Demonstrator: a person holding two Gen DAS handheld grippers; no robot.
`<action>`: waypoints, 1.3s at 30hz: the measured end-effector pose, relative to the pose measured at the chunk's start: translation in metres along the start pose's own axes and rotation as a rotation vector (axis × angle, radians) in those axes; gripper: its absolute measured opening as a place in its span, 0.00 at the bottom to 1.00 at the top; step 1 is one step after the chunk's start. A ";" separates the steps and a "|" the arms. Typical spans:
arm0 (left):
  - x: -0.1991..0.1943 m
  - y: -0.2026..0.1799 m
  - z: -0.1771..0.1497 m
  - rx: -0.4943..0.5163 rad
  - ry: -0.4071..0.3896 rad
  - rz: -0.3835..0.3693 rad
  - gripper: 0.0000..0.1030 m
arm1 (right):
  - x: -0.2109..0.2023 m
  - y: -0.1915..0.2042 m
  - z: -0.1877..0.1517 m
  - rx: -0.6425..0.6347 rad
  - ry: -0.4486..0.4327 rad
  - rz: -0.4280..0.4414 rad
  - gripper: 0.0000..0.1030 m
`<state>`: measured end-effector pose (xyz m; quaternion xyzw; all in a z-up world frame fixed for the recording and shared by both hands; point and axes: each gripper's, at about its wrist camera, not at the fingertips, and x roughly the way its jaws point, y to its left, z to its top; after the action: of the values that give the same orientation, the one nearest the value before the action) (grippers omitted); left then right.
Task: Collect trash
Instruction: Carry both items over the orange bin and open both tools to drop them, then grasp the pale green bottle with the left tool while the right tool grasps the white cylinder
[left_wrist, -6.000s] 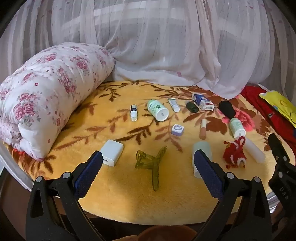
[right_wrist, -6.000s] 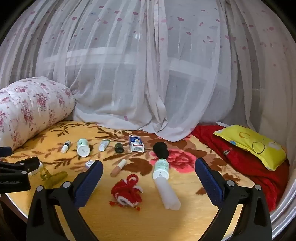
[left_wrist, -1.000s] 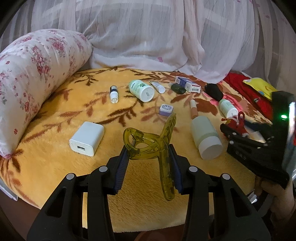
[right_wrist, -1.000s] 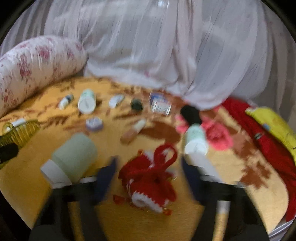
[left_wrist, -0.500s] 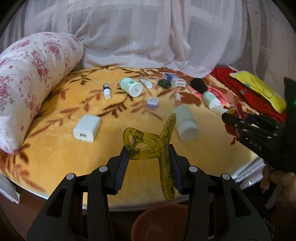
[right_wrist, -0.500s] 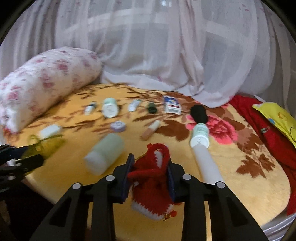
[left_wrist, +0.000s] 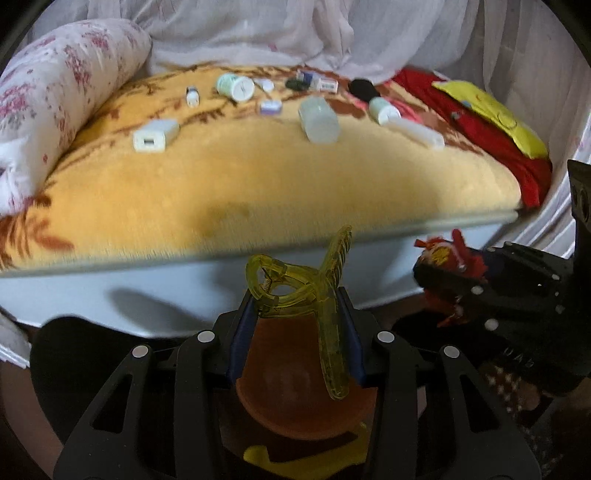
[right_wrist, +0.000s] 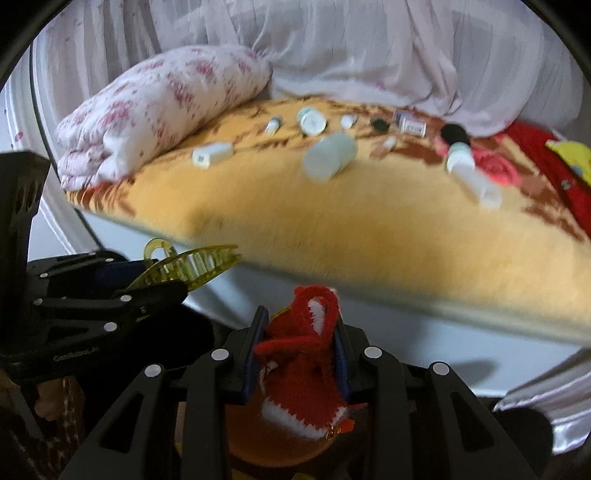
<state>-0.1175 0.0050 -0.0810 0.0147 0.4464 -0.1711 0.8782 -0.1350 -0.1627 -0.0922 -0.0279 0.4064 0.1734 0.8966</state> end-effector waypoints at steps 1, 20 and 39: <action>-0.002 -0.001 -0.004 0.002 0.003 0.000 0.40 | 0.000 0.002 -0.003 -0.004 0.011 0.003 0.31; -0.031 0.007 0.038 -0.041 -0.178 0.047 0.84 | -0.031 -0.026 0.009 0.025 -0.122 -0.115 0.72; 0.110 -0.045 0.169 0.059 -0.168 0.172 0.84 | -0.032 -0.090 0.048 0.069 -0.271 -0.294 0.74</action>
<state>0.0603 -0.0988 -0.0603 0.0644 0.3633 -0.1090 0.9230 -0.0901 -0.2473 -0.0447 -0.0325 0.2793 0.0286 0.9592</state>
